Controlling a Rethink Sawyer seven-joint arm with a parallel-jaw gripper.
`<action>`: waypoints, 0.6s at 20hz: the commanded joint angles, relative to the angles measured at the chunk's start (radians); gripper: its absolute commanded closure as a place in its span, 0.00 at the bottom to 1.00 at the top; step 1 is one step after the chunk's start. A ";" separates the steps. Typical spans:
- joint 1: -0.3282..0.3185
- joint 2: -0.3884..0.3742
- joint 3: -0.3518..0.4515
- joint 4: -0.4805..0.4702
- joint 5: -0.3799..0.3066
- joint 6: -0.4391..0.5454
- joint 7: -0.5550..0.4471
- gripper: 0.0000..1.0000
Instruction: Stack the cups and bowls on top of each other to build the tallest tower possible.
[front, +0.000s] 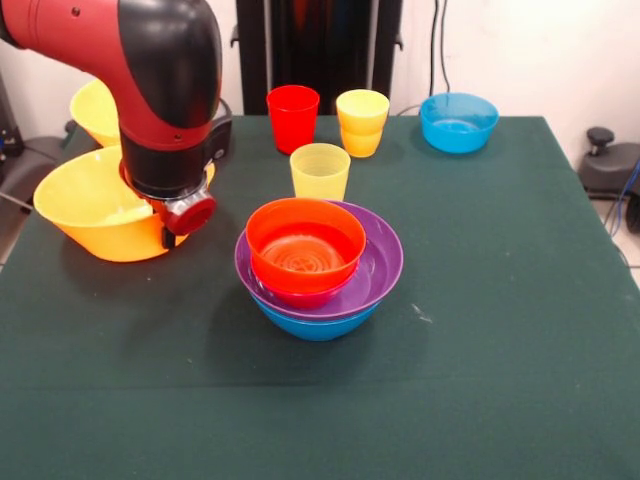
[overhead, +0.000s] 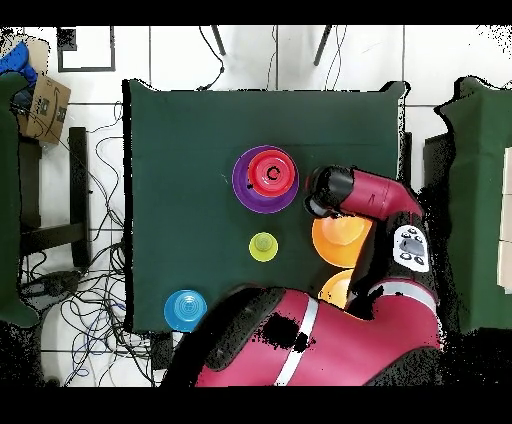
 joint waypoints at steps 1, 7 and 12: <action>0.002 0.039 0.094 -0.146 0.005 0.121 -0.037 1.00; 0.007 0.071 0.091 -0.293 0.002 0.257 -0.056 1.00; 0.014 0.102 0.096 -0.413 0.001 0.354 -0.066 1.00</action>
